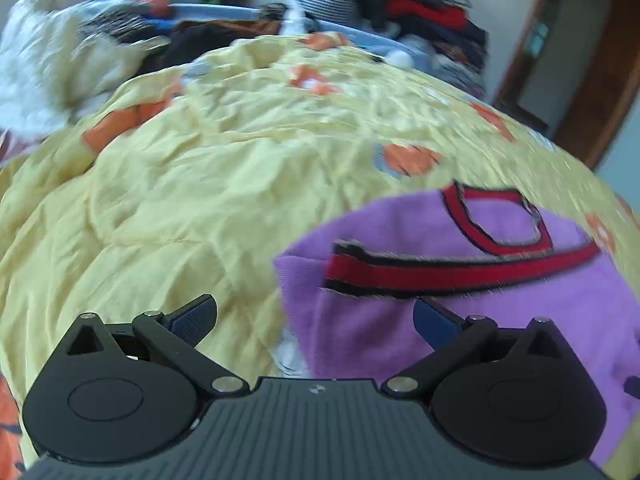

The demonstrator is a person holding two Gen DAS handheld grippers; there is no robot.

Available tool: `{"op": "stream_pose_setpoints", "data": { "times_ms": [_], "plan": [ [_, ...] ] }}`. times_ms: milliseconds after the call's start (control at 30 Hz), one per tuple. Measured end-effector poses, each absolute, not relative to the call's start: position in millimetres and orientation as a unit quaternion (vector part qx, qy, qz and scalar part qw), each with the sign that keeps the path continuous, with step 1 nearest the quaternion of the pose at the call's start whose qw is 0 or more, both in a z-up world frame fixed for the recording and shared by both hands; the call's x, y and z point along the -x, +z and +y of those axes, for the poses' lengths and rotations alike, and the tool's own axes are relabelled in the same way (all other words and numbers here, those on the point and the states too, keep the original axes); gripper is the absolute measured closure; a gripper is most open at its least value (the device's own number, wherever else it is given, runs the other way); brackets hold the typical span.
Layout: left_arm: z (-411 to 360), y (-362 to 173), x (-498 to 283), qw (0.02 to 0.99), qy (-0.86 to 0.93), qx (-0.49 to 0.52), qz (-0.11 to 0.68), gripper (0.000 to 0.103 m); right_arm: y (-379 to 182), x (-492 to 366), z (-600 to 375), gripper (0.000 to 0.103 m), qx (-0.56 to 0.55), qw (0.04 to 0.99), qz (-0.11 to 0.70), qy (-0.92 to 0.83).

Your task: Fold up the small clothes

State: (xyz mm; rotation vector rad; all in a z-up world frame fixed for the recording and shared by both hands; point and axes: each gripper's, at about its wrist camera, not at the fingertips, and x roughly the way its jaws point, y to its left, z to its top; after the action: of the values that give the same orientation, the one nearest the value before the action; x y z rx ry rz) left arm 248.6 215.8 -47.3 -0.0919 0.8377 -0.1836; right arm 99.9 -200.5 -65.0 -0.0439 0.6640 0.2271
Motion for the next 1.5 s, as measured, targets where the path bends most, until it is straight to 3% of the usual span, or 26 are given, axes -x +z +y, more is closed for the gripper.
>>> {"op": "stream_pose_setpoints", "data": {
  "times_ms": [200, 333, 467, 733, 933, 1067, 1267, 1367, 1433, 1500],
  "plan": [
    [151, -29, -230, 0.914, -0.150, 0.024, 0.377, 0.000, -77, -86, -171, 0.000, 0.017, 0.933, 0.334, 0.134],
    [117, -53, -242, 0.906, -0.133, -0.004, 0.403, 0.000, -82, -84, -150, 0.000, 0.049, 0.930, 0.334, 0.147],
    [116, -77, -257, 0.911, -0.069, -0.033, 0.406, 0.000, -79, -92, -152, 0.000, 0.062, 0.935, 0.325, 0.131],
    [114, -74, -265, 0.912, -0.036, -0.025, 0.408, 0.000, -64, -169, -225, 0.000, -0.010, 0.938, 0.344, 0.051],
    [115, -74, -269, 0.910, -0.037, -0.026, 0.412, 0.000, -84, -184, -234, 0.000, 0.052, 0.929, 0.357, 0.081],
    [116, -75, -269, 0.910, -0.035, -0.026, 0.413, 0.000, -77, -194, -254, 0.000, 0.015, 0.925, 0.380, 0.014],
    [114, -76, -269, 0.910, -0.031, -0.025, 0.413, 0.000, -57, -142, -187, 0.000, 0.004, 0.932, 0.350, 0.100],
    [115, -75, -270, 0.909, -0.031, -0.025, 0.414, 0.000, -66, -126, -139, 0.000, 0.015, 0.925, 0.357, 0.128],
    [115, -75, -271, 0.908, -0.033, -0.026, 0.416, 0.000, -83, -117, -108, 0.000, 0.078, 0.921, 0.369, 0.100],
    [116, -74, -272, 0.908, -0.036, -0.027, 0.417, 0.000, -87, -99, -110, 0.000, 0.061, 0.927, 0.360, 0.088]
  ]
}}
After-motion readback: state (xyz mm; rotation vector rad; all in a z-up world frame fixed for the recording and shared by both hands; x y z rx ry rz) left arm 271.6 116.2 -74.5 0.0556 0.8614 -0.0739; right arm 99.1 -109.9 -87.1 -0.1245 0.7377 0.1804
